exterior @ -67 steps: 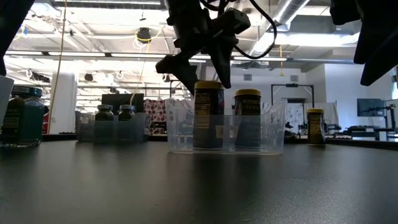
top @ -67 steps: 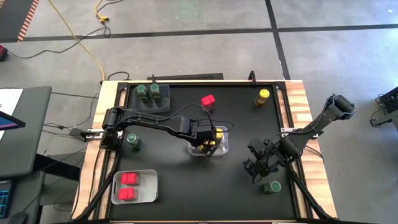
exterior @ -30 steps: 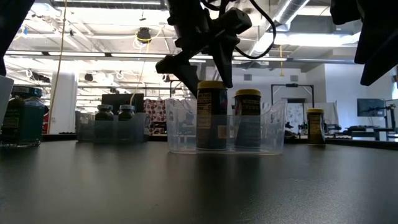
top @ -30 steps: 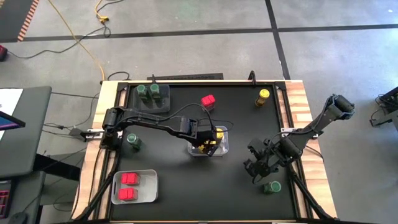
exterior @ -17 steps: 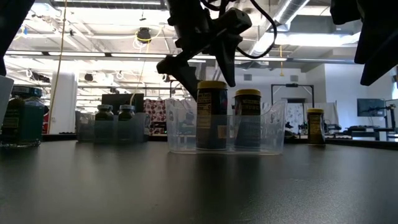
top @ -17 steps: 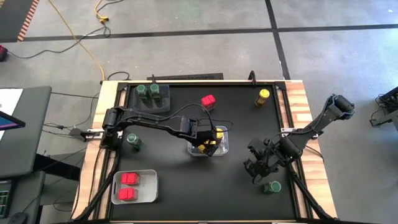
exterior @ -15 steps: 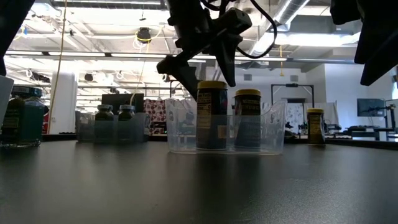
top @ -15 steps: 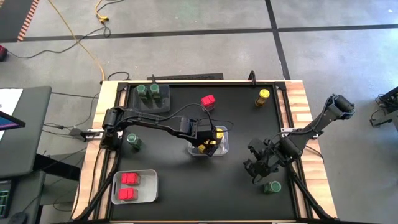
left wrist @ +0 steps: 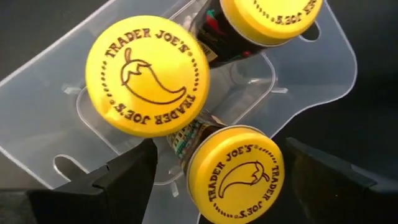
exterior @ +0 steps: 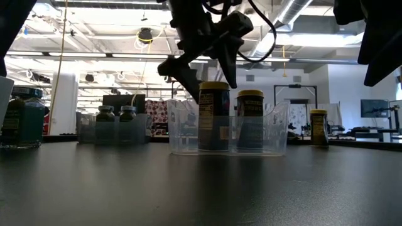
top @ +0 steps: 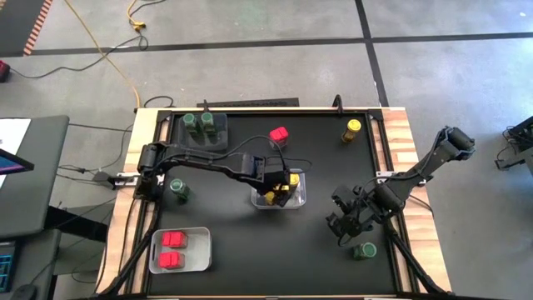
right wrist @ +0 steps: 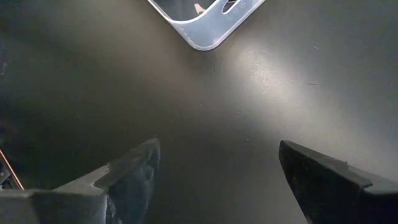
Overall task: Sort spices by type
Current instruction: Put the yellow seasoning bottle into the transparent bin, then put the red seasoning can into the gray bin
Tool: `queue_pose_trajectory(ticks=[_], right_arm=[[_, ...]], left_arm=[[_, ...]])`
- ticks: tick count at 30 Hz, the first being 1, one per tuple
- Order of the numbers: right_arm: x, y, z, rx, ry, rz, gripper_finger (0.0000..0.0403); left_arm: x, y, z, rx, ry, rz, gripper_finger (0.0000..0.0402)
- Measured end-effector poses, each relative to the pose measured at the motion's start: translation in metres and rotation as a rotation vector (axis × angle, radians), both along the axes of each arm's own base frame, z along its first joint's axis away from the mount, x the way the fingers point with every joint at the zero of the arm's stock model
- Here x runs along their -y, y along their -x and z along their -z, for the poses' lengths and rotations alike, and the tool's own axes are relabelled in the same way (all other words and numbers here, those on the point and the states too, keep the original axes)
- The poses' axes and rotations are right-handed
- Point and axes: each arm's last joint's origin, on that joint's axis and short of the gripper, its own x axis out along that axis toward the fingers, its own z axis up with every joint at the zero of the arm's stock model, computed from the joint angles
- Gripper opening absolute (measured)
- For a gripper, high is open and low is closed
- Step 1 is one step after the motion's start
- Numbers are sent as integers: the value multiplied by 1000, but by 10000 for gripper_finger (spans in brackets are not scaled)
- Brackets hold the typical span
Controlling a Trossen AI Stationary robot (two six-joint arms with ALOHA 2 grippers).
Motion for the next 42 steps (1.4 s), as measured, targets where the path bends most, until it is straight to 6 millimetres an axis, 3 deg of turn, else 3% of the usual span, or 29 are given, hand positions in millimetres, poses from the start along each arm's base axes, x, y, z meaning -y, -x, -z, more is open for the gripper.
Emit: queue_pose_trajectory(ticks=[5,24,34,42], right_arm=[[0,0,0,0,0,0,356],[0,0,0,-3,9,-13,356],[0,0,0,-4,10,-15,356],[0,0,0,-3,8,-10,356]], left_arm=[[-1,5,-3,-30,1,-4,328],[-6,27,-55,126,-64,-41,328],[-7,24,-54,142,-75,-24,328],[-25,21,-62,172,-102,-30,328]])
